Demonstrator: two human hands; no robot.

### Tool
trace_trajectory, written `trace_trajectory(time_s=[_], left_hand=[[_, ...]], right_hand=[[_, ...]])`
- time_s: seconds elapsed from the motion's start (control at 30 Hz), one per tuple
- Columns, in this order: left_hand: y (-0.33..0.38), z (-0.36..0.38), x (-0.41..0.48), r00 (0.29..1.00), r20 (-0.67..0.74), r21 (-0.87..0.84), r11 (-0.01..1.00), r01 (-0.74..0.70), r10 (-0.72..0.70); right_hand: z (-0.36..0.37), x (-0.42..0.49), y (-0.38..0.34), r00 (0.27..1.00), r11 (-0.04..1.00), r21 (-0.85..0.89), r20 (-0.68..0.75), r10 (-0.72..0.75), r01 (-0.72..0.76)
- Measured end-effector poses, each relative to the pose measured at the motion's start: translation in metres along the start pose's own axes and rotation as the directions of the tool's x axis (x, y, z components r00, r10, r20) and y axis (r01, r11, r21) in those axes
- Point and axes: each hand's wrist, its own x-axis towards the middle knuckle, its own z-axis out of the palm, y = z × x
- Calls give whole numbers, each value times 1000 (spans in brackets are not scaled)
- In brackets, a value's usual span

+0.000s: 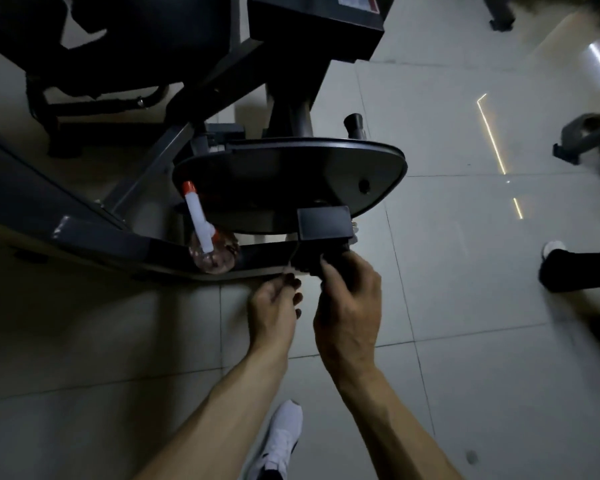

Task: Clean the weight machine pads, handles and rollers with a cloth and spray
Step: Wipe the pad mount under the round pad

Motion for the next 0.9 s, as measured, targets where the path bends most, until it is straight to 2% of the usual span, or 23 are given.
trace_trajectory(time_s=[0.07,0.13,0.2,0.27,0.4,0.47,0.53,0.6,0.7,0.77,0.9], left_hand=[[-3,2,-5,999,30,-32,999,42,-41],[-3,1,-1,999,4,76,996,-45,45],[6,-3,9,987,63,203,966,-158,148],[16,-3,19,969,142,249,940,-234,203],[23,-6,26,942,207,209,929,-306,264],[24,-8,22,927,256,195,924,-328,275],[23,-12,23,920,280,205,919,-336,274],[23,-12,27,924,274,207,922,-327,266],[25,-11,24,929,271,180,934,-308,254],[25,-13,23,932,268,184,937,-296,242],[24,-14,20,937,271,180,945,-274,220]], right_hand=[[-7,3,4,999,998,41,-17,38,-37],[-8,10,12,989,985,129,-84,122,-110],[-1,15,15,984,986,121,-121,131,-116],[9,13,10,991,996,33,-110,80,-77],[28,4,-3,983,980,-78,38,-181,184],[22,7,2,985,982,-80,5,-172,172],[14,12,10,993,995,-58,-87,-85,81],[14,14,7,994,997,-62,-103,-46,40],[27,11,-8,979,977,-68,57,-197,200],[21,15,-4,968,968,-65,83,-238,244],[3,19,11,994,993,-83,-63,-92,87]])
